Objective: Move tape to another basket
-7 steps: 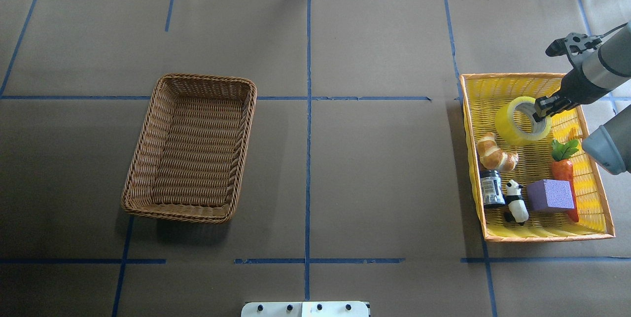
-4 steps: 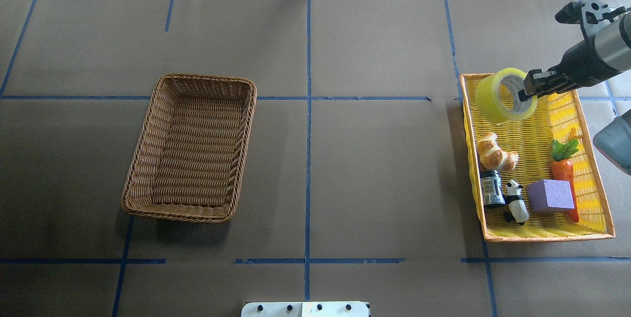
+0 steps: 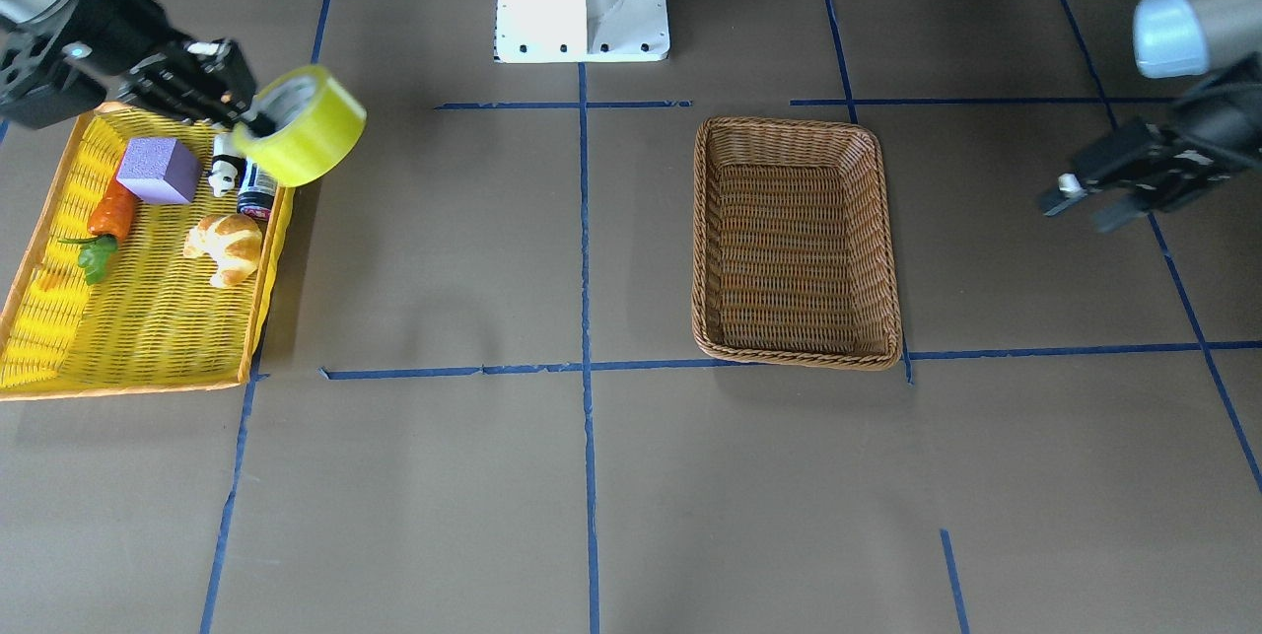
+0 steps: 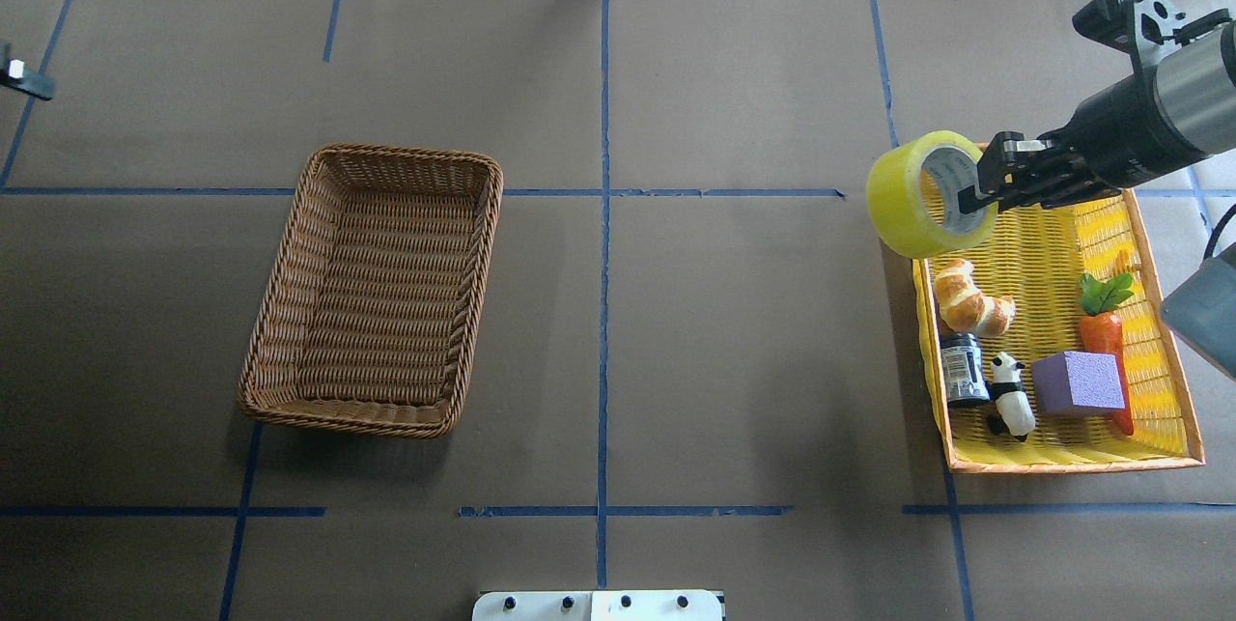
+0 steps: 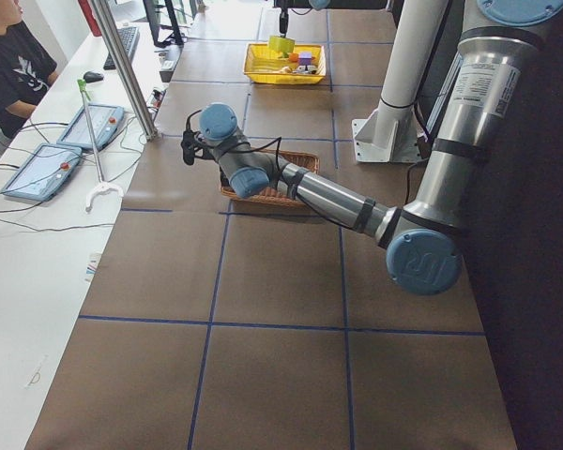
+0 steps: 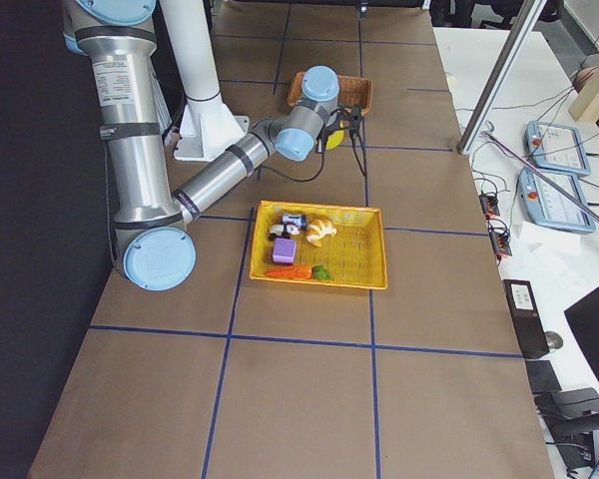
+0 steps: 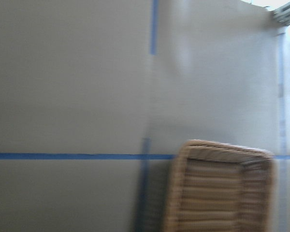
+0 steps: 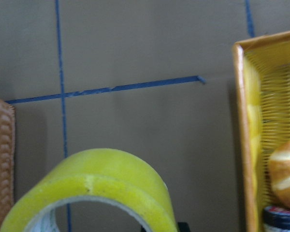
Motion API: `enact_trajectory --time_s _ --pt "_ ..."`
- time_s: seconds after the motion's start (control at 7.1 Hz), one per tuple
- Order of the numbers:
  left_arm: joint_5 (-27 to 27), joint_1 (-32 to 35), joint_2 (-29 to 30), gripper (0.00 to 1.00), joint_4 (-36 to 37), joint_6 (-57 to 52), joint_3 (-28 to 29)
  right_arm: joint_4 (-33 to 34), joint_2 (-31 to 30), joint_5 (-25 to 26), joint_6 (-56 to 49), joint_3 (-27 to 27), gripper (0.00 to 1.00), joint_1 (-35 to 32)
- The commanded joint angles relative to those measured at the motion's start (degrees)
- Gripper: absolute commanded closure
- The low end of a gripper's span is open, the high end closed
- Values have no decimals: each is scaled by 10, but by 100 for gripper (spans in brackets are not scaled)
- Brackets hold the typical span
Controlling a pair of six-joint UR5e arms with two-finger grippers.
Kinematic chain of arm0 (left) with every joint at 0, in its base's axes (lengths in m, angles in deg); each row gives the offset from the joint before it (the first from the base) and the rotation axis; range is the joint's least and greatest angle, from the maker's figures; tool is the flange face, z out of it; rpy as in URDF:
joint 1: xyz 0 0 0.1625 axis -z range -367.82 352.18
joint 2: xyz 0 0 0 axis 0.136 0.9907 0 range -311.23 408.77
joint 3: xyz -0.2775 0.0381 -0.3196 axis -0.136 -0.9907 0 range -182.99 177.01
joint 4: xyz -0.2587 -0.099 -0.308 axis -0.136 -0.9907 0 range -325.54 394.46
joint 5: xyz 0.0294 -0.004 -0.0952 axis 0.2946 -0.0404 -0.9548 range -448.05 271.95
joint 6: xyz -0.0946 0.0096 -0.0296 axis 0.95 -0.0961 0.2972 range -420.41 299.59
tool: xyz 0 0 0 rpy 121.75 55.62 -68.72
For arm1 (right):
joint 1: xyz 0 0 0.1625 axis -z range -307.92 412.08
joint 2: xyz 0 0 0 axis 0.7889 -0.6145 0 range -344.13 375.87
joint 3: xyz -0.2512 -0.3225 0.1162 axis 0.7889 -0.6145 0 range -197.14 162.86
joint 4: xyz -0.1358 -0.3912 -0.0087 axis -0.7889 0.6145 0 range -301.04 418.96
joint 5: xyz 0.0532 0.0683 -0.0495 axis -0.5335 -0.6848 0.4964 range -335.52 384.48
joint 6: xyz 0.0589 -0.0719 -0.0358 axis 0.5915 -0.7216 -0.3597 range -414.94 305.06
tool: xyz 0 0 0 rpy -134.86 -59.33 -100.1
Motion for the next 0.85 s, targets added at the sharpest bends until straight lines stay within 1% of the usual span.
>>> enact_trajectory --time_s 0.0,0.14,0.28,0.42,0.56,0.7 --pt "87 -117 80 0 -21 190 -61 -201 0 67 173 5 100 104" --pt "142 -161 105 0 -28 283 -93 -258 2 99 188 4 98 141" --pt "201 -205 105 0 -94 357 -121 -300 8 111 205 2 100 163" --pt "235 -232 105 0 -193 431 -121 -367 11 112 264 -8 100 175" --pt "278 -257 104 0 -290 491 -115 -448 33 116 299 -38 100 175" --pt "302 -278 101 0 -348 505 -112 -492 55 130 338 -54 100 176"
